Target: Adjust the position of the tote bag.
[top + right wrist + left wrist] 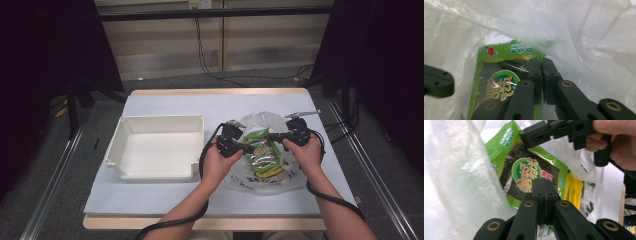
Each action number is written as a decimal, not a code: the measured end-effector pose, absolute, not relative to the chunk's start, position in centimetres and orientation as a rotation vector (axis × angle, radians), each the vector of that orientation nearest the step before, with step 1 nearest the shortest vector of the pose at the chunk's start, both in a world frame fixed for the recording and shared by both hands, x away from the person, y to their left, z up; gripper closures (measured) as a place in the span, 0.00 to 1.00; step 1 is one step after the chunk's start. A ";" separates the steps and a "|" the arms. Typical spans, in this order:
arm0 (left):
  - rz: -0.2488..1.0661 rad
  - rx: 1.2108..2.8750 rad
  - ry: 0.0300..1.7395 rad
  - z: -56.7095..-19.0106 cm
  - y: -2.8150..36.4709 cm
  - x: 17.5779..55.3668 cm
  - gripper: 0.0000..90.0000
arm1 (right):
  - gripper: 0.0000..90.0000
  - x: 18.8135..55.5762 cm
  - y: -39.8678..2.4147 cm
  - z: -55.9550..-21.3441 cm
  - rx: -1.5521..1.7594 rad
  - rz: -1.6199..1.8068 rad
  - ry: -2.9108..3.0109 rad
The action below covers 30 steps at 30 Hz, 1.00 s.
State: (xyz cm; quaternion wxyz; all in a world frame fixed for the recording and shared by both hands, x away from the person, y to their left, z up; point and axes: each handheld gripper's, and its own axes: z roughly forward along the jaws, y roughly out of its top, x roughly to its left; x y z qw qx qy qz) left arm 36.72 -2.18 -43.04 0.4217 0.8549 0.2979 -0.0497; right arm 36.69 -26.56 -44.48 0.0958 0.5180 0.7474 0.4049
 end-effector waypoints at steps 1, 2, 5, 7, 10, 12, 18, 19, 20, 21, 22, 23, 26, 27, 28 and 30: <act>-0.131 2.142 0.741 -43.2 -2.2 36.9 1.00 | 0.97 36.5 -26.7 -44.4 1.534 1.199 2.213; -0.127 2.149 0.764 -43.3 -2.2 36.9 1.00 | 0.97 36.4 -26.8 -44.3 1.534 1.204 2.211; -0.105 2.169 0.784 -43.8 -2.2 37.4 1.00 | 0.98 36.2 -27.2 -44.3 1.534 1.224 2.202; -0.107 2.158 0.812 -44.1 -1.9 37.8 1.00 | 0.98 36.0 -27.3 -44.3 1.529 1.229 2.206; -0.082 2.155 0.846 -44.2 -1.6 38.5 1.00 | 0.98 35.8 -27.6 -44.4 1.521 1.240 2.215; -0.075 2.160 0.856 -44.2 -1.4 38.7 1.00 | 0.98 35.7 -27.7 -44.4 1.517 1.247 2.213; -0.042 2.133 0.907 -43.9 -0.6 39.6 1.00 | 0.98 35.5 -28.1 -44.2 1.494 1.272 2.210; -0.046 2.127 0.907 -43.8 -0.5 39.7 1.00 | 0.98 35.5 -28.1 -44.2 1.484 1.276 2.216; -0.046 2.122 0.909 -43.7 -0.4 39.8 1.00 | 0.98 35.4 -28.1 -44.1 1.483 1.281 2.212; -0.059 2.117 0.903 -43.6 -0.3 39.8 1.00 | 0.98 35.4 -28.1 -44.1 1.479 1.286 2.210; -0.059 2.117 0.903 -43.6 -0.3 39.8 1.00 | 0.98 35.4 -28.1 -44.1 1.479 1.286 2.210; -0.068 2.107 0.901 -43.4 -0.1 39.8 1.00 | 0.98 35.3 -28.1 -44.0 1.472 1.298 2.208; -0.096 2.092 0.897 -43.3 0.2 39.8 1.00 | 0.98 35.1 -28.2 -43.9 1.469 1.322 2.202; -0.106 2.079 0.904 -43.3 0.2 39.8 1.00 | 0.98 35.1 -28.3 -43.9 1.457 1.321 2.204; -0.115 2.082 0.902 -43.3 0.3 39.9 1.00 | 0.98 35.0 -28.3 -43.8 1.455 1.331 2.203; -0.124 2.068 0.902 -43.3 0.5 39.8 1.00 | 0.98 34.9 -28.4 -43.7 1.446 1.339 2.201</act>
